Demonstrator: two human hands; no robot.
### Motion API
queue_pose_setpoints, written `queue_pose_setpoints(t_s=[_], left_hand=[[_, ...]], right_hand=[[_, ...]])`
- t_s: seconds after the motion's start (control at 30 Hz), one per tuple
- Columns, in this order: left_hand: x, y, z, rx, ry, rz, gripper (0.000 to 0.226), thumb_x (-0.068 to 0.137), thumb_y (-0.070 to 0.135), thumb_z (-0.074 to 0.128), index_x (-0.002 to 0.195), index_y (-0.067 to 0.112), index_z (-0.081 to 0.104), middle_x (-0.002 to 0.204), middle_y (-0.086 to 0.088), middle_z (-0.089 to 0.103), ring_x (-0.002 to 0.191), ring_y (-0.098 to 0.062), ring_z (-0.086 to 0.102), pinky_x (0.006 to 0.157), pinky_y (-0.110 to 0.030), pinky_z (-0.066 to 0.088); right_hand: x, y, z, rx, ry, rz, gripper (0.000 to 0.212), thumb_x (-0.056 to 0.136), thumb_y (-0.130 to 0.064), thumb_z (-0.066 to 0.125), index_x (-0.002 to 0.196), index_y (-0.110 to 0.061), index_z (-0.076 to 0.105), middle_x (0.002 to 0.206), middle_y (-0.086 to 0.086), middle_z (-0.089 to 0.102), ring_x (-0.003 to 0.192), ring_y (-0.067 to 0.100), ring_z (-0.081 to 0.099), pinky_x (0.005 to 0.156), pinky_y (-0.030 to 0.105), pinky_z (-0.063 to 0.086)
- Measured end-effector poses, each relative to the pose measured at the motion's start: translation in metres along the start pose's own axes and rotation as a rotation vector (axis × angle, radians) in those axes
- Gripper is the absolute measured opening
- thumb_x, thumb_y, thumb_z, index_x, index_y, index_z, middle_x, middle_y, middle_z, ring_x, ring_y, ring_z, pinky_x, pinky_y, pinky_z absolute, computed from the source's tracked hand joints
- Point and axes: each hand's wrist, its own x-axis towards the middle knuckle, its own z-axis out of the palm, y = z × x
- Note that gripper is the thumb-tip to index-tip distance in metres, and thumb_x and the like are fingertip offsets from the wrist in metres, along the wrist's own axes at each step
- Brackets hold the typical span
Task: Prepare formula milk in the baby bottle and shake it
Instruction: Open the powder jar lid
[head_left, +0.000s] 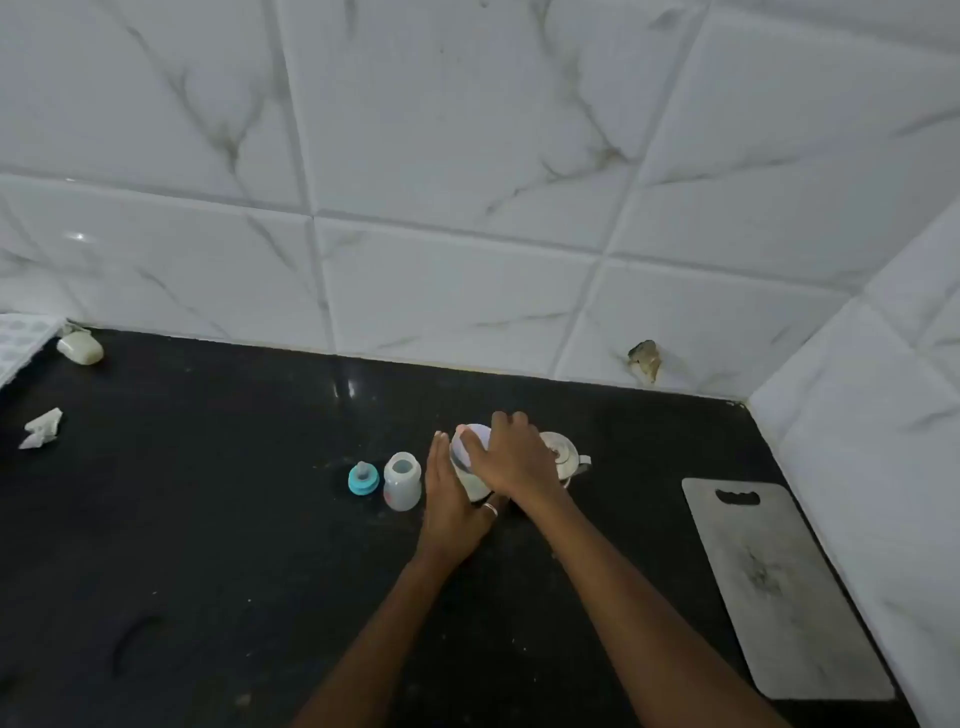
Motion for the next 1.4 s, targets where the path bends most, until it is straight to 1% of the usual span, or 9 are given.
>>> queue_pose_setpoints(t_s=[0.1,0.17,0.23,0.37,0.6,0.8,0.93,1.3,1.4], left_hand=[[0.014,-0.007,0.006,-0.107,-0.005,-0.104,0.106,0.081,0.024,0.081,0.16,0.013,0.01,0.166,-0.003,0.017,0.154,-0.015,0.015,0.124,-0.036,0.021],[0.024,-0.009,0.01,-0.1,-0.019,-0.137,0.083,0.084,0.033,0.075,0.152,0.014,0.031,0.154,-0.002,0.039,0.145,-0.014,0.036,0.116,-0.021,0.031],[0.032,-0.016,0.013,-0.031,-0.054,-0.156,0.063,0.088,0.031,0.068,0.142,0.01,0.044,0.143,-0.006,0.05,0.138,-0.018,0.046,0.107,-0.005,0.024],[0.042,-0.034,0.02,-0.028,0.004,-0.257,0.062,0.09,-0.005,0.064,0.146,-0.005,0.038,0.151,-0.025,0.042,0.141,-0.038,0.04,0.105,-0.021,0.025],[0.046,-0.046,0.023,-0.129,0.105,-0.241,0.053,0.084,0.004,0.073,0.133,0.011,0.054,0.123,0.002,0.063,0.119,-0.024,0.061,0.085,-0.006,0.039],[0.044,-0.041,0.019,-0.206,0.141,-0.153,0.055,0.077,0.029,0.073,0.129,0.038,0.055,0.113,0.028,0.063,0.106,0.013,0.058,0.086,-0.003,0.042],[0.044,-0.045,0.02,-0.183,0.136,-0.137,0.056,0.074,0.038,0.071,0.128,0.039,0.055,0.113,0.034,0.062,0.105,0.012,0.06,0.084,-0.003,0.044],[0.044,-0.048,0.022,-0.2,0.153,-0.138,0.064,0.075,0.015,0.083,0.121,0.048,0.052,0.109,0.021,0.066,0.102,0.013,0.06,0.082,-0.004,0.044],[0.044,-0.045,0.021,-0.218,0.145,-0.087,0.059,0.077,0.023,0.08,0.13,0.032,0.057,0.122,0.02,0.064,0.118,0.007,0.058,0.093,-0.007,0.043]], right_hand=[[0.008,-0.007,0.004,-0.111,-0.033,0.0,0.079,0.095,-0.073,0.033,0.137,-0.009,0.054,0.132,0.015,0.058,0.116,0.03,0.059,0.088,0.038,0.048],[0.01,-0.011,0.008,-0.169,-0.055,-0.009,0.078,0.096,-0.072,0.035,0.13,-0.006,0.058,0.126,0.016,0.062,0.112,0.031,0.062,0.086,0.037,0.048],[0.012,-0.013,0.014,-0.196,-0.056,-0.046,0.07,0.097,-0.067,0.041,0.122,-0.006,0.061,0.12,0.014,0.067,0.109,0.029,0.065,0.084,0.035,0.048],[0.016,-0.014,0.027,-0.224,-0.057,-0.058,0.068,0.097,-0.065,0.048,0.128,-0.005,0.06,0.125,0.012,0.066,0.116,0.025,0.064,0.093,0.033,0.05],[0.028,-0.011,0.038,-0.292,-0.051,-0.066,0.066,0.095,-0.069,0.048,0.113,-0.007,0.065,0.114,0.011,0.069,0.104,0.025,0.066,0.082,0.032,0.05],[0.032,0.003,0.041,-0.345,-0.019,-0.08,0.073,0.091,-0.072,0.045,0.121,-0.007,0.055,0.115,0.01,0.064,0.098,0.023,0.066,0.078,0.029,0.046],[0.035,0.01,0.045,-0.38,-0.023,-0.123,0.075,0.09,-0.074,0.046,0.124,-0.007,0.054,0.116,0.01,0.064,0.097,0.023,0.067,0.079,0.03,0.048],[0.042,0.02,0.043,-0.405,-0.016,-0.291,0.073,0.091,-0.075,0.04,0.118,-0.01,0.057,0.109,0.011,0.065,0.09,0.024,0.066,0.072,0.03,0.043],[0.046,0.026,0.037,-0.405,-0.049,-0.399,0.072,0.091,-0.074,0.04,0.119,-0.01,0.056,0.11,0.01,0.064,0.093,0.024,0.065,0.077,0.034,0.049]])
